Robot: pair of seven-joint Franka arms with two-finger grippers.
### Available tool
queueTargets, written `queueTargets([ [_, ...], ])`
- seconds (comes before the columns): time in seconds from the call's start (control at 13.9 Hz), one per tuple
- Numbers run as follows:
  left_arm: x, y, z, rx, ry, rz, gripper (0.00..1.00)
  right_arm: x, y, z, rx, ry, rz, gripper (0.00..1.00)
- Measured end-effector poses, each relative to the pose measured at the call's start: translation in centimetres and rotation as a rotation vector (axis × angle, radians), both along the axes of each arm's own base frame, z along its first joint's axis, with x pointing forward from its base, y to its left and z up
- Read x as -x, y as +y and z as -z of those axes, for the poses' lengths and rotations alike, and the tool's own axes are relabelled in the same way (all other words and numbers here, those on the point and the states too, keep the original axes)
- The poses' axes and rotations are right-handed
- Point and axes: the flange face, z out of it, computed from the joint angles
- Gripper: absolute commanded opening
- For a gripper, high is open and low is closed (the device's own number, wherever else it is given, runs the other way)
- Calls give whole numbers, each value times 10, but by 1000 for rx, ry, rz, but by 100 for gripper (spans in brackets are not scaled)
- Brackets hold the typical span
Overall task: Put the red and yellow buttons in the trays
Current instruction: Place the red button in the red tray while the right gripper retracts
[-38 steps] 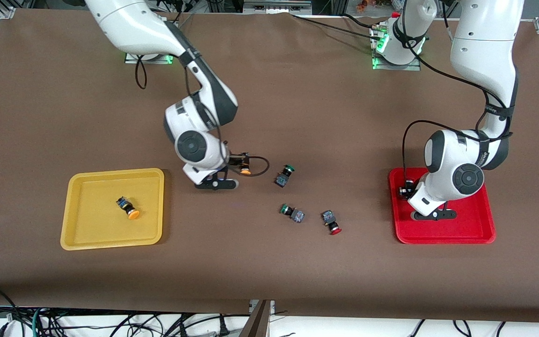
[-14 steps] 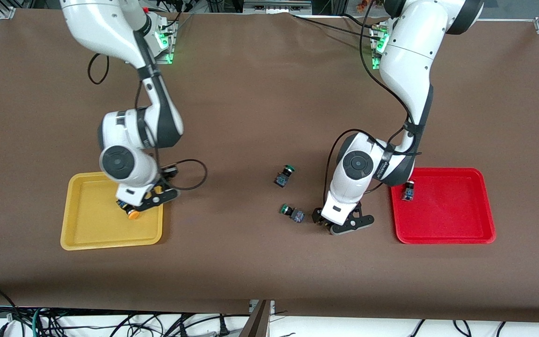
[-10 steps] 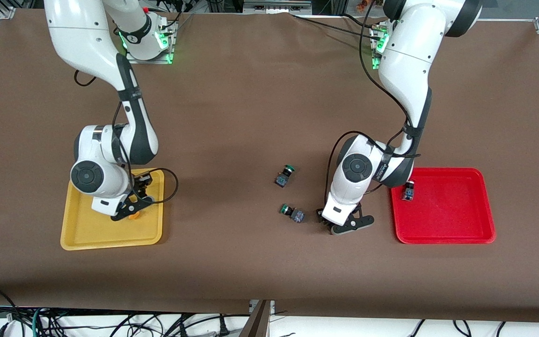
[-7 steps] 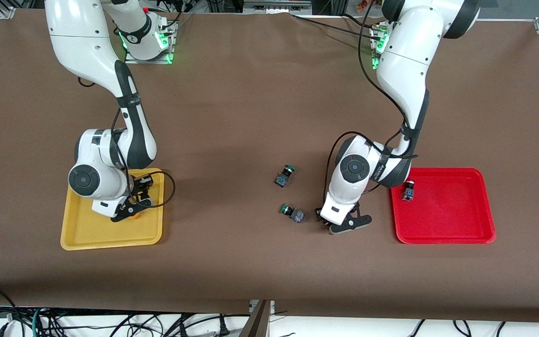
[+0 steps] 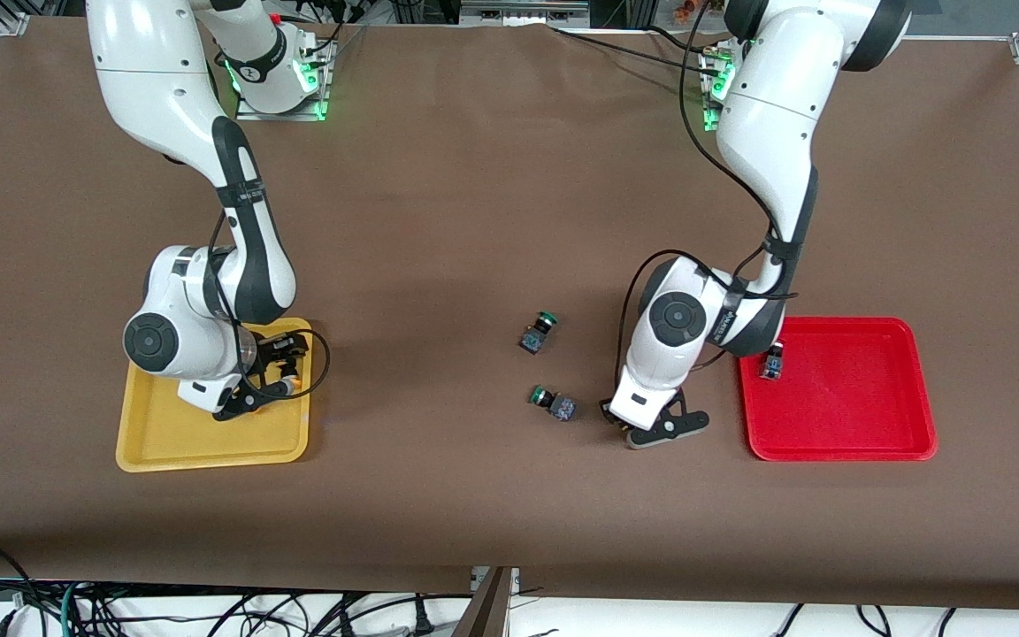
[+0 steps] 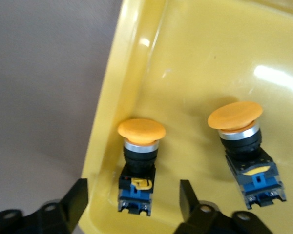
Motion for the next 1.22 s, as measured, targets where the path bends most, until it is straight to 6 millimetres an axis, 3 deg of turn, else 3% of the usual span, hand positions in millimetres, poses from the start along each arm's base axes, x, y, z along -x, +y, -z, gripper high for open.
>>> queueTargets([
  [0.07,-14,35,-33,-28,32,22,12,-1,12,-30,-21,-9,19,100],
  [0.14,-19,56,-52,-42,52,41,12,0,22,-48,-28,-20,49,100],
  [0.29,-22,103,-80,-78,133,104,11,5,48,-90,-40,-45,145,100],
  [0.43,-23,158,-96,-102,225,182,8,18,70,-140,-50,-43,192,100],
  [0.72,-21,285,-88,-95,342,328,8,50,58,-244,-38,-50,196,100],
  [0.86,-13,335,-73,-76,376,359,13,71,48,-286,-16,-43,216,100],
  [0.94,-7,350,-63,-67,389,369,15,81,44,-302,-18,-40,218,100],
  [1.01,-1,356,-49,-61,394,377,21,87,41,-312,-15,-43,216,100],
  [1.15,10,350,-20,-57,386,396,49,94,39,-318,11,-53,202,100],
  [1.22,14,347,-9,-55,384,404,99,96,42,-317,23,-53,194,100],
])
